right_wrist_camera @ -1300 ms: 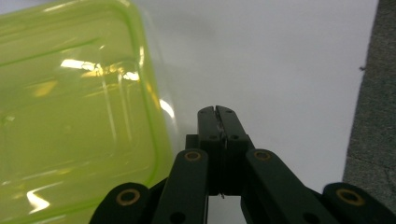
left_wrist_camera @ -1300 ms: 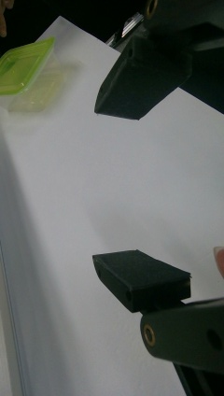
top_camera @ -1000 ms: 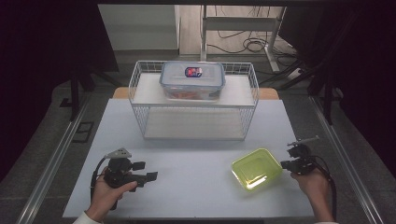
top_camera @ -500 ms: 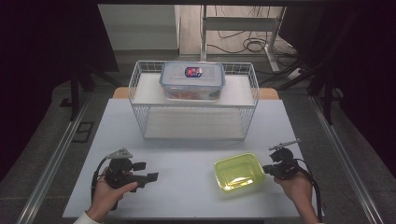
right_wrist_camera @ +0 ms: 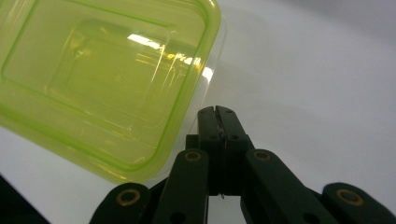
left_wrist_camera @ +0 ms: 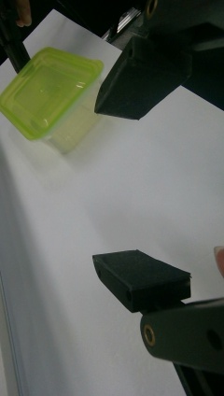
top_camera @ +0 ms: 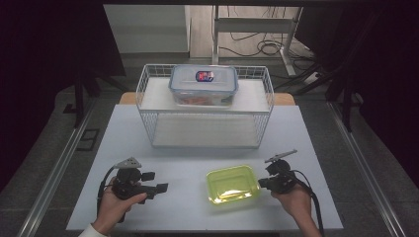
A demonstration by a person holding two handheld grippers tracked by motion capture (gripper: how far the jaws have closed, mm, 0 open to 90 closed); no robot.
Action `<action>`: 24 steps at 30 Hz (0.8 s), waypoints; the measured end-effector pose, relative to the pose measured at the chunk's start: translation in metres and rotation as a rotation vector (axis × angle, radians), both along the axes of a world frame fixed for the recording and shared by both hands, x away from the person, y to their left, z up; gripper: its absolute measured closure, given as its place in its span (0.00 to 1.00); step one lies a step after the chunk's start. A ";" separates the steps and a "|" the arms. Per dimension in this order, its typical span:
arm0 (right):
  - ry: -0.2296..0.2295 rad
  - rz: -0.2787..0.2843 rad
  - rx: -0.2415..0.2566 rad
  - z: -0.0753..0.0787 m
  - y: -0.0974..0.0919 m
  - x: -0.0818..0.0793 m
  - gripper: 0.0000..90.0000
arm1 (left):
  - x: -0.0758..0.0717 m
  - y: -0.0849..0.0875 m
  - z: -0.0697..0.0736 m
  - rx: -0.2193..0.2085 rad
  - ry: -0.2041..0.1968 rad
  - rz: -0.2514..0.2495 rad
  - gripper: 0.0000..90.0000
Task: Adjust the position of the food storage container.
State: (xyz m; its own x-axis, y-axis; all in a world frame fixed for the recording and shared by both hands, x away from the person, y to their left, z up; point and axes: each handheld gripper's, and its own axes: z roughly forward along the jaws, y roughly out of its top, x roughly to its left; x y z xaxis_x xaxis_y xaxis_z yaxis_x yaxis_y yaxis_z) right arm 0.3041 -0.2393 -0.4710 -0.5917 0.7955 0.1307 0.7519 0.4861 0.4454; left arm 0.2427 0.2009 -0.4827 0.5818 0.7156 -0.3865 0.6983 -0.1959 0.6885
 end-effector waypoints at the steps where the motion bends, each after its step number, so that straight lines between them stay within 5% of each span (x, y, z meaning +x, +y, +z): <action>1: 0.000 0.008 0.003 0.000 0.005 -0.001 0.99 | 0.000 0.000 0.000 0.000 0.000 0.001 0.26; 14: 0.003 0.102 0.047 -0.005 0.047 -0.010 0.99 | 0.000 0.000 -0.001 0.005 0.002 0.000 0.26; 24: 0.011 0.150 0.077 -0.007 0.062 -0.016 0.99 | 0.000 -0.001 -0.001 0.001 0.005 0.001 0.26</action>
